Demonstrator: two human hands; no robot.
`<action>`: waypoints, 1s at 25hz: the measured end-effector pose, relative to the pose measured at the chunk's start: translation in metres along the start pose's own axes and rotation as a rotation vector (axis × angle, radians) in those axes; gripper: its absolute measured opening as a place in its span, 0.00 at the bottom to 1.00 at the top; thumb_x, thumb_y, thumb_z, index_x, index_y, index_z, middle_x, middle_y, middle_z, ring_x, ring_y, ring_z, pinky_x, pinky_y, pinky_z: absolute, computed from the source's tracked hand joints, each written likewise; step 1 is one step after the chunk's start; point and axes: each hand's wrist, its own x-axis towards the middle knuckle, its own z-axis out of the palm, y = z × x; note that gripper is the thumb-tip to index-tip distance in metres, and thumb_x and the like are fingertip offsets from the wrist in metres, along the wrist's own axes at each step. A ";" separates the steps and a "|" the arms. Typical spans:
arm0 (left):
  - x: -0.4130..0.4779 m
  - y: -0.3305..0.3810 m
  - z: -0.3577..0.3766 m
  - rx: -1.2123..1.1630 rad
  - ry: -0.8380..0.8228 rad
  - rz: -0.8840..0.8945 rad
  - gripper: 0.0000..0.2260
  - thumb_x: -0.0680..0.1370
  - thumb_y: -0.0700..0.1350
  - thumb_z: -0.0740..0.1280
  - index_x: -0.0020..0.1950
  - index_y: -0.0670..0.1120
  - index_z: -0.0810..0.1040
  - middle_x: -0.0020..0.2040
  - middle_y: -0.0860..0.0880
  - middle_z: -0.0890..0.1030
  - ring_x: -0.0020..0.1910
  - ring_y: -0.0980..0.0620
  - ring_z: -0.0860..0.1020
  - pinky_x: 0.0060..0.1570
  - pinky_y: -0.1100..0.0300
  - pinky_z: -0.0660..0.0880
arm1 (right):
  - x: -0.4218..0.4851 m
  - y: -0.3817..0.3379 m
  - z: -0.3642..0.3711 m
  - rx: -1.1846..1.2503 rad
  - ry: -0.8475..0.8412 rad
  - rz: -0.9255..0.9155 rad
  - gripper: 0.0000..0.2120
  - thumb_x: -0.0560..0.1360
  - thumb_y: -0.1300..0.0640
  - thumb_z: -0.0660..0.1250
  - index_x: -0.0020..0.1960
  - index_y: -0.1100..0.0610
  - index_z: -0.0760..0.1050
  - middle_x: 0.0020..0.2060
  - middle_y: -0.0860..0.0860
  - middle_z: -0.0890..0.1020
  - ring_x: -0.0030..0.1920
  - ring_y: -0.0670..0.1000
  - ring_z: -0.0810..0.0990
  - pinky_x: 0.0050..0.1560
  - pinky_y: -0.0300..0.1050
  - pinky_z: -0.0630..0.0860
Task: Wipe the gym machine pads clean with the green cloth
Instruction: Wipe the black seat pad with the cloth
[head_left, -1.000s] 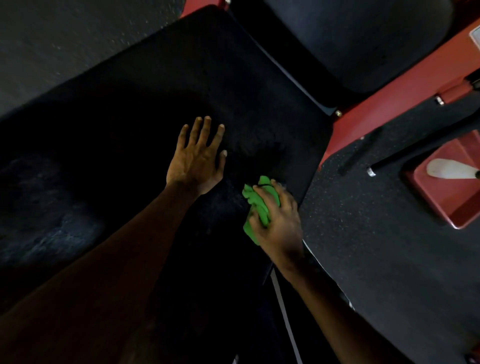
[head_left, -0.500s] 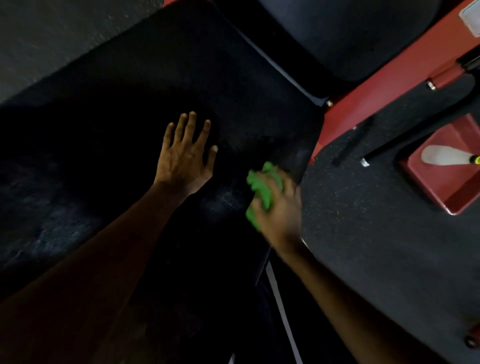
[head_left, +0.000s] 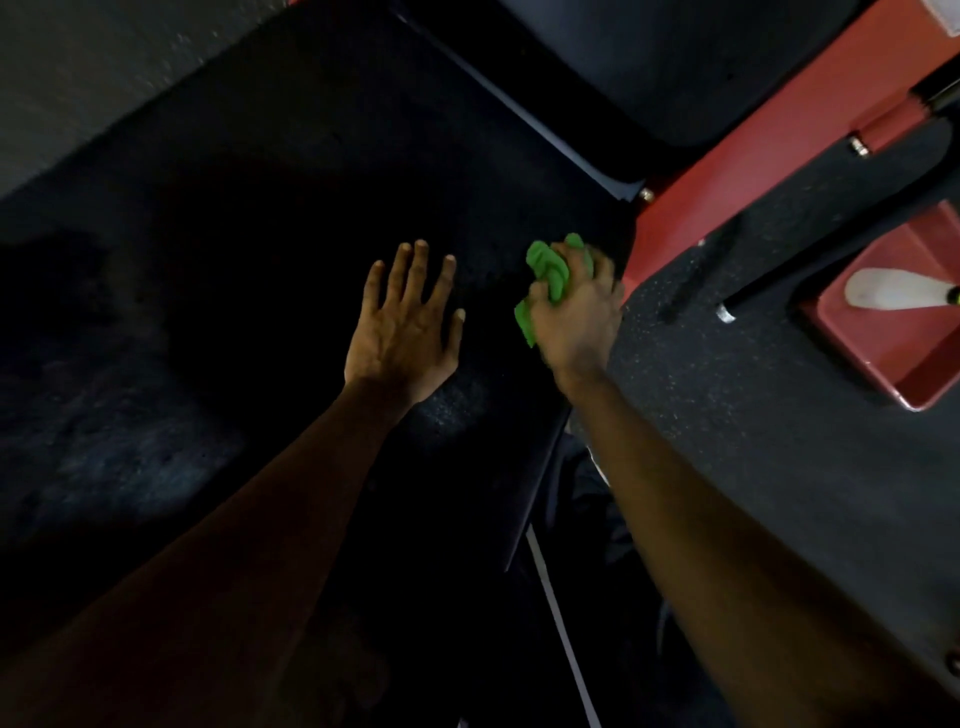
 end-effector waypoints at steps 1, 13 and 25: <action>0.000 0.001 -0.001 -0.008 0.001 -0.004 0.28 0.83 0.56 0.50 0.82 0.47 0.52 0.81 0.40 0.54 0.81 0.42 0.51 0.78 0.43 0.49 | -0.021 -0.003 -0.002 0.005 -0.025 -0.015 0.27 0.73 0.49 0.66 0.72 0.44 0.70 0.72 0.52 0.69 0.66 0.59 0.70 0.64 0.56 0.71; 0.001 0.000 -0.001 -0.015 -0.028 -0.008 0.28 0.84 0.56 0.48 0.82 0.47 0.49 0.82 0.40 0.50 0.81 0.43 0.48 0.78 0.44 0.46 | 0.057 -0.009 0.007 -0.060 0.025 0.055 0.24 0.74 0.46 0.66 0.70 0.47 0.72 0.68 0.53 0.72 0.64 0.60 0.72 0.62 0.58 0.73; 0.004 0.001 -0.001 -0.010 -0.018 -0.007 0.29 0.83 0.57 0.48 0.82 0.46 0.51 0.81 0.40 0.52 0.81 0.42 0.50 0.78 0.43 0.48 | 0.043 -0.025 0.007 -0.100 -0.060 -0.210 0.23 0.72 0.47 0.65 0.67 0.44 0.74 0.66 0.52 0.74 0.63 0.60 0.73 0.63 0.56 0.73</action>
